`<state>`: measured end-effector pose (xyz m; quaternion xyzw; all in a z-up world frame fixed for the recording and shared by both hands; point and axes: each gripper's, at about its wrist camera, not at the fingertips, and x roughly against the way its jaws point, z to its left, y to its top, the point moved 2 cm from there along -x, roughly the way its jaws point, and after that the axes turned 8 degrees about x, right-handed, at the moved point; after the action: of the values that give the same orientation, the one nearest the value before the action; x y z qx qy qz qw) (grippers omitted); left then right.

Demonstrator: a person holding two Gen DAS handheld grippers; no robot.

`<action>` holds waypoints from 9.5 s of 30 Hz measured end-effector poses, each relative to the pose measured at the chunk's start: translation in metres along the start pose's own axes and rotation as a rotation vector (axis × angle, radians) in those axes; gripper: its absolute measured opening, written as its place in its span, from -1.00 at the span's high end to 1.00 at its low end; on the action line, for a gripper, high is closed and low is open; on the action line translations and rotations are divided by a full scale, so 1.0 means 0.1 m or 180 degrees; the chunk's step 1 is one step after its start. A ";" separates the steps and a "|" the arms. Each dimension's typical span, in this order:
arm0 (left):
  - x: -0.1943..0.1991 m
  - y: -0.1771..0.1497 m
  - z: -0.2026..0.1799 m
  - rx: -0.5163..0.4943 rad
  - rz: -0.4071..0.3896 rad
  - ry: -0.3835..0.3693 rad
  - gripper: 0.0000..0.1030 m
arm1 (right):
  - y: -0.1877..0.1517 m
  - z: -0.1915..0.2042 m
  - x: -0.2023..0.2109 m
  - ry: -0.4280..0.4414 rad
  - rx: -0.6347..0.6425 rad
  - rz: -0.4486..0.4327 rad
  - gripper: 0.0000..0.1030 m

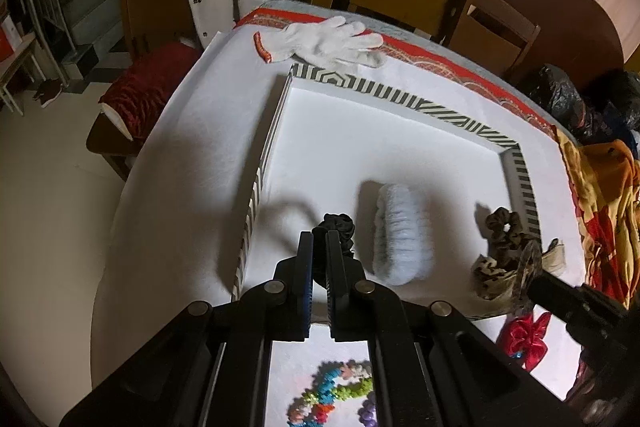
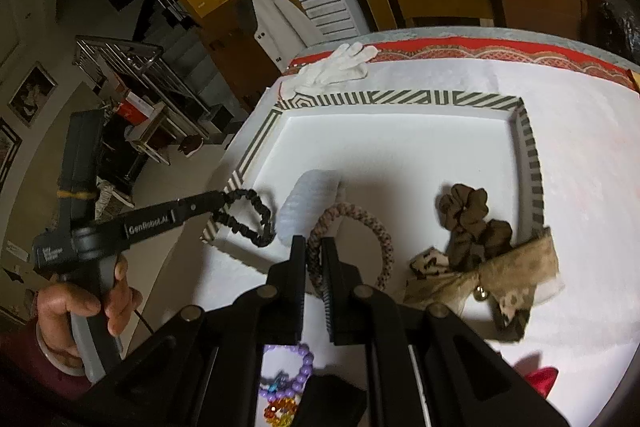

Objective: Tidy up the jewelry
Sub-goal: 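Carry the black scrunchie with the left tool while the right tool carries the bracelet over the tray, then open the left tool to drop the scrunchie while the right tool releases the bracelet into the tray, then withdraw both tools from the tray back above the remaining jewelry, then move the right tool toward the black velvet piece while the left tool approaches the multicolour beaded bracelet, then grasp the black velvet piece with the right tool while the left tool grasps the multicolour bracelet, then carry the velvet piece with the right tool while the left tool carries the bracelet over the tray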

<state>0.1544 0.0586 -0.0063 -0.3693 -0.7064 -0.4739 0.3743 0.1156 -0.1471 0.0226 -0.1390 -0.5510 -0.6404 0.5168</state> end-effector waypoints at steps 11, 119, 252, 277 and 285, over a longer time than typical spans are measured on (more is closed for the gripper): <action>-0.22 0.01 0.09 0.0011 0.0093 0.0070 0.98 | 0.09 -0.08 -0.36 -0.0046 -0.0033 0.0196 0.85; 1.58 -1.84 -0.71 -0.0593 -0.0856 0.0605 0.18 | -1.47 0.53 1.72 -0.0784 0.0191 -0.0382 -0.38; -0.13 -1.14 -0.12 -0.0227 0.0388 0.0071 0.37 | -1.60 0.06 0.42 -0.0324 -0.0070 0.0381 0.75; 0.88 -0.82 -0.22 -0.0258 -0.0161 -0.0220 0.71 | -1.18 0.34 0.65 -0.0225 0.0141 0.0101 0.75; 1.02 -0.61 -0.28 -0.0267 -0.0312 -0.0124 0.71 | -0.89 0.33 0.76 -0.0244 0.0172 -0.0045 0.75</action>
<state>0.0601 0.0323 0.0668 -0.3588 -0.7103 -0.5136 0.3210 -0.0028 -0.1703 0.0413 -0.1456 -0.5884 -0.6231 0.4943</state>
